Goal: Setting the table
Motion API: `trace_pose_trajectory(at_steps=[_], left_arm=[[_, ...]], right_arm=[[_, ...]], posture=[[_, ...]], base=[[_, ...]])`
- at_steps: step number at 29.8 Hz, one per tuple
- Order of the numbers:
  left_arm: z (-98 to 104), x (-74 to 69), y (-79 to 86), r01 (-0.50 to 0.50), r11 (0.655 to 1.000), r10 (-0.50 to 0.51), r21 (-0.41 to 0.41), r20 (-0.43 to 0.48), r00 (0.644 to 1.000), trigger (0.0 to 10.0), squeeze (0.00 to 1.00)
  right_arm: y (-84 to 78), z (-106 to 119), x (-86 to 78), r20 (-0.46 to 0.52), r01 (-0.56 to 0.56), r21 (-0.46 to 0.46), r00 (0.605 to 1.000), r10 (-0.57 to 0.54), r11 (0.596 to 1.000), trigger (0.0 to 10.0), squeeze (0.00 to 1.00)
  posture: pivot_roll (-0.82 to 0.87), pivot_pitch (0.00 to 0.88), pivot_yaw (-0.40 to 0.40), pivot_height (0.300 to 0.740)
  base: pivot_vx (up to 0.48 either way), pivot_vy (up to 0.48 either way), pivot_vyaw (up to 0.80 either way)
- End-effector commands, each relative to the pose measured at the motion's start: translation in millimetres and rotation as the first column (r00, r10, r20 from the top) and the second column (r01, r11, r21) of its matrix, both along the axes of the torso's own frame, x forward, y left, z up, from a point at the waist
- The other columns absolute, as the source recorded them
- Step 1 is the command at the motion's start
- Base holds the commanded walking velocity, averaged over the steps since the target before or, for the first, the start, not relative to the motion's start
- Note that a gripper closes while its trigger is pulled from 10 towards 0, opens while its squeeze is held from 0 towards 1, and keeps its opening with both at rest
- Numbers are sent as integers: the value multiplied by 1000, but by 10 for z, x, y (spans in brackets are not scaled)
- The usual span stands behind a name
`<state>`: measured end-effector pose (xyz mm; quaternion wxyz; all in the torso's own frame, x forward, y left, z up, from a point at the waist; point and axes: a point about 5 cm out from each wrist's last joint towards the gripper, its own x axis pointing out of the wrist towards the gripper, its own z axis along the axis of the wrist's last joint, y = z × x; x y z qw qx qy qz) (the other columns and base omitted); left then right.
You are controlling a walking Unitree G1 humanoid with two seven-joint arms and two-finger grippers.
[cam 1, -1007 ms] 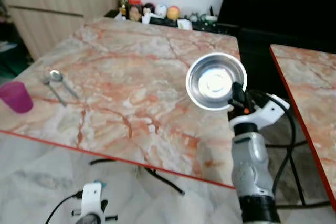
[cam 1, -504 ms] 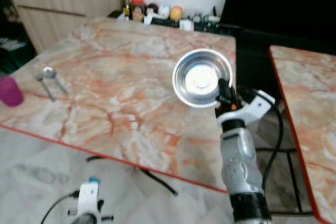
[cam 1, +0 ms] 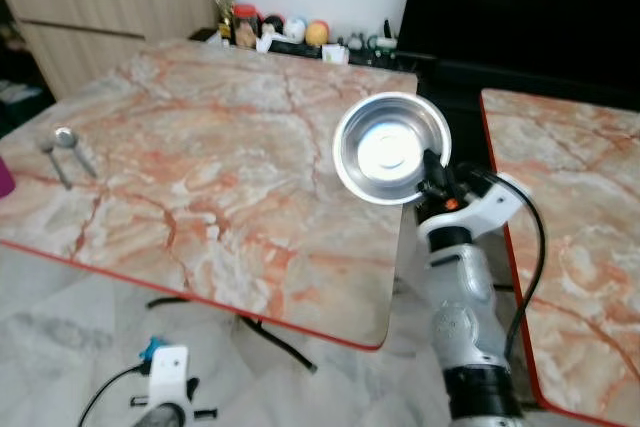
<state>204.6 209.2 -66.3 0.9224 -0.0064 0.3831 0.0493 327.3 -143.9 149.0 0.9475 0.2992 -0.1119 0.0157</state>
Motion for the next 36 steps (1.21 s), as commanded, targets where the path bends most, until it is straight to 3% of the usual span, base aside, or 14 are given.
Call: trace_pose_trajectory(at_steps=[1,36], left_arm=[[13,14,38,0,1000,0,9,0,1000,10000,0],[0,-2,36,-3,1000,3,5,-12,1000,10000,0]], right_arm=[[26,34,13,6,-6,8,1000,6,1000,10000,0],[20,48,24,15,12,0,1000,-12,1000,10000,0]], posture=[[90,4,-80,740],[82,47,-74,740]], base=[[0,-247,-744],[0,-255,-21]])
